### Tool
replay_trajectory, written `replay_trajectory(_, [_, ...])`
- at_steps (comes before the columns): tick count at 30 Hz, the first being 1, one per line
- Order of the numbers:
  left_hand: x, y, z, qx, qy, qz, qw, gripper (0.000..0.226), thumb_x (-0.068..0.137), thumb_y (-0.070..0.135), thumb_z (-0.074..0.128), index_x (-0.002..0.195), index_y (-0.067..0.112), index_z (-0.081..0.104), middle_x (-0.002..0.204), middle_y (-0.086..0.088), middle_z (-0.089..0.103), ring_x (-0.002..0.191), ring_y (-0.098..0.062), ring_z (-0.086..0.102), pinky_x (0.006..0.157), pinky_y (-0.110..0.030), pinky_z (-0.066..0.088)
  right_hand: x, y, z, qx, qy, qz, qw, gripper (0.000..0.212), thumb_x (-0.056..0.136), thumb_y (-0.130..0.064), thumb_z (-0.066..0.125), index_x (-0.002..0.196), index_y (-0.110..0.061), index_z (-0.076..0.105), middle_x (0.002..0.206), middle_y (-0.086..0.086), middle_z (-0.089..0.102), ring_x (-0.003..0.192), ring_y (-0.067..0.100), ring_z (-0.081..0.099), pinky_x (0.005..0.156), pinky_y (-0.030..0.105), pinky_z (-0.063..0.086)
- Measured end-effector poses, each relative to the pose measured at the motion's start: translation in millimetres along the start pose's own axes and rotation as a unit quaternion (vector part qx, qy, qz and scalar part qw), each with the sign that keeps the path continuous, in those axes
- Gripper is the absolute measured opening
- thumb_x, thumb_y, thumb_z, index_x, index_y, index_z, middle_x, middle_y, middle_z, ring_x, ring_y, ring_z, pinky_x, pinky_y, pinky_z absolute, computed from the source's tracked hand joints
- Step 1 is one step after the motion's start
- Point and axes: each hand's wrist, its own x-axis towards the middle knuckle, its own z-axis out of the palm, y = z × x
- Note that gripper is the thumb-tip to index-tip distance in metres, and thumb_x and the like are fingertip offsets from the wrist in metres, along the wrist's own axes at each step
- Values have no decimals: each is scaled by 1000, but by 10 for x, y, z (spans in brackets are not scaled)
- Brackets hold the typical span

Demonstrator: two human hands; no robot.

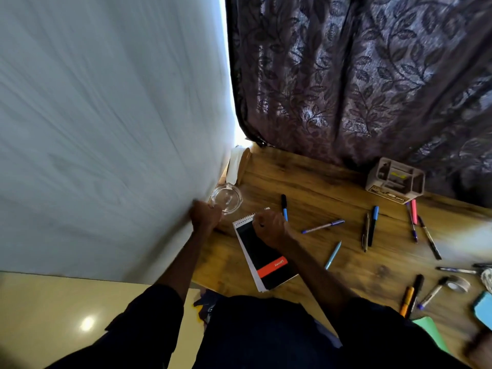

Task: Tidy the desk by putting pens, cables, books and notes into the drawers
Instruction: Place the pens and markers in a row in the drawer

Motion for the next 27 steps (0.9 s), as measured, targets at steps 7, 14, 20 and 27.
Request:
replay_trajectory(7, [-336, 306, -21, -15, 5, -47, 999, 58, 72, 24, 84, 115, -8, 61, 109, -20, 70, 102, -34, 70, 63, -34, 52, 273, -62, 101, -6, 12, -31, 999, 21, 85, -21, 62, 99, -9, 72, 98, 11, 71, 92, 32, 68, 82, 40, 52])
replay_trajectory(14, [-189, 139, 121, -23, 20, -81, 996, 57, 68, 30, 82, 110, -4, 67, 101, -13, 73, 91, -30, 73, 62, -30, 54, 232, 81, 132, -8, -23, -18, 1000, 12, 84, -16, 65, 92, -7, 69, 98, 9, 71, 93, 28, 65, 85, 38, 49])
replay_trajectory(20, [479, -541, 725, -78, 50, -85, 992, 84, 56, 74, 49, 99, 6, 69, 76, -2, 74, 59, -17, 72, 52, -32, 62, 194, 84, 83, 41, -35, -7, 999, 10, 86, -14, 64, 84, -10, 73, 87, 5, 73, 80, 17, 67, 75, 36, 56])
replay_trajectory(27, [-763, 208, 185, -88, -7, 50, 995, 23, 97, 24, 65, 85, 4, 66, 71, -13, 70, 55, -23, 68, 40, -12, 46, -7, 279, 18, 66, 41, 5, 997, 11, 88, -7, 65, 85, -11, 75, 90, 0, 75, 79, 11, 69, 74, 27, 58])
